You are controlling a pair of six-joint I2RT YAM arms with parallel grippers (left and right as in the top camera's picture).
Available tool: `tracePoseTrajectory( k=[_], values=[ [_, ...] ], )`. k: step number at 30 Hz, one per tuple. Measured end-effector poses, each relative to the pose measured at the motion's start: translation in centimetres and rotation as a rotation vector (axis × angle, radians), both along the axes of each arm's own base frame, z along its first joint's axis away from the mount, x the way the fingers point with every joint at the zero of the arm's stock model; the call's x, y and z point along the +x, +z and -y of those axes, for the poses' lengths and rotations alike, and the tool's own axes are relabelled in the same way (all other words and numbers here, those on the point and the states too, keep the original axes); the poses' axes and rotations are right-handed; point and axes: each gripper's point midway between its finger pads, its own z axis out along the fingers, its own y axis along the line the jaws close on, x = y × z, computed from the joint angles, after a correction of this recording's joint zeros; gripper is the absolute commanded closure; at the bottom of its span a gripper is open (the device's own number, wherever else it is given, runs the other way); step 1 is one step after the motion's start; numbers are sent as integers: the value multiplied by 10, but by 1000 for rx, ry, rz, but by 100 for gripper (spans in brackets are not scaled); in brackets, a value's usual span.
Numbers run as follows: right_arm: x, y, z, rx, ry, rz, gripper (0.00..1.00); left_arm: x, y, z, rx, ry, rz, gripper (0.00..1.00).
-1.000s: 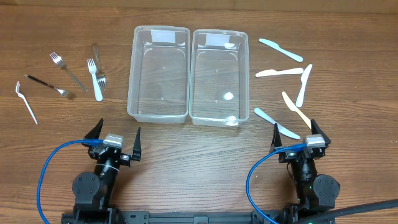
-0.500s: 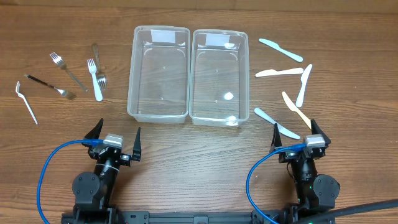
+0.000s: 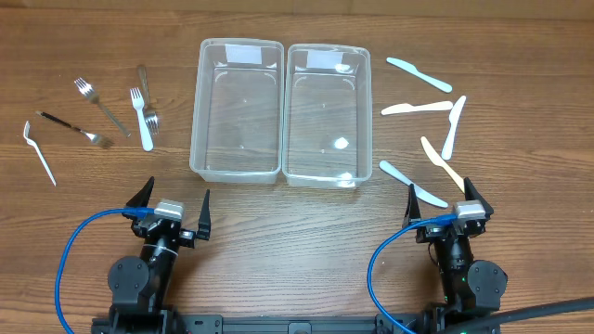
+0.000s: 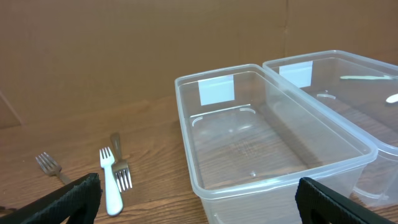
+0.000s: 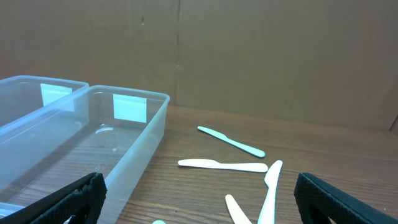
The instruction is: Pack container
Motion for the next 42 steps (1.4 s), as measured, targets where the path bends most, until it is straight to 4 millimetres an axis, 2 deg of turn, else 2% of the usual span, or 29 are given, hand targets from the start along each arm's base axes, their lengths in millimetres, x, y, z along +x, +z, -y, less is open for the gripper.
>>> tracePoseTrajectory(
  k=[14, 19, 22, 24, 26, 28, 32, 34, 37, 42],
  values=[
    [0, 0, 1, 8, -8, 0, 0, 1, -1, -8, 4, 46, -4, 0],
    [0, -1, 2, 130, -11, -18, 0, 1, 0, -8, -14, 51, -2, 0],
    [1, -3, 2, 218, -14, -33, 0, 1, 1, -9, -130, 62, -15, 0],
    [1, -5, 2, 266, -18, -48, 0, -1, -3, -10, -229, 80, -77, 0],
    [0, -3, 4, 293, -28, -63, 0, -6, 1, -10, -288, 95, -124, 0],
    [-2, 8, 5, 315, -41, -82, 0, -11, 22, -12, -329, 113, -130, 0],
    [-6, 45, 7, 343, -63, -156, 0, -19, 91, -20, -364, 153, -77, 0],
    [-5, 61, 7, 350, -73, -211, 0, -19, 113, -23, -366, 169, -80, 0],
    [0, 86, 7, 361, -95, -332, 0, -14, 128, -25, -364, 195, -154, 0],
    [5, 108, 8, 370, -141, -603, 0, 0, 128, -24, -350, 234, -369, 0]
  ],
)
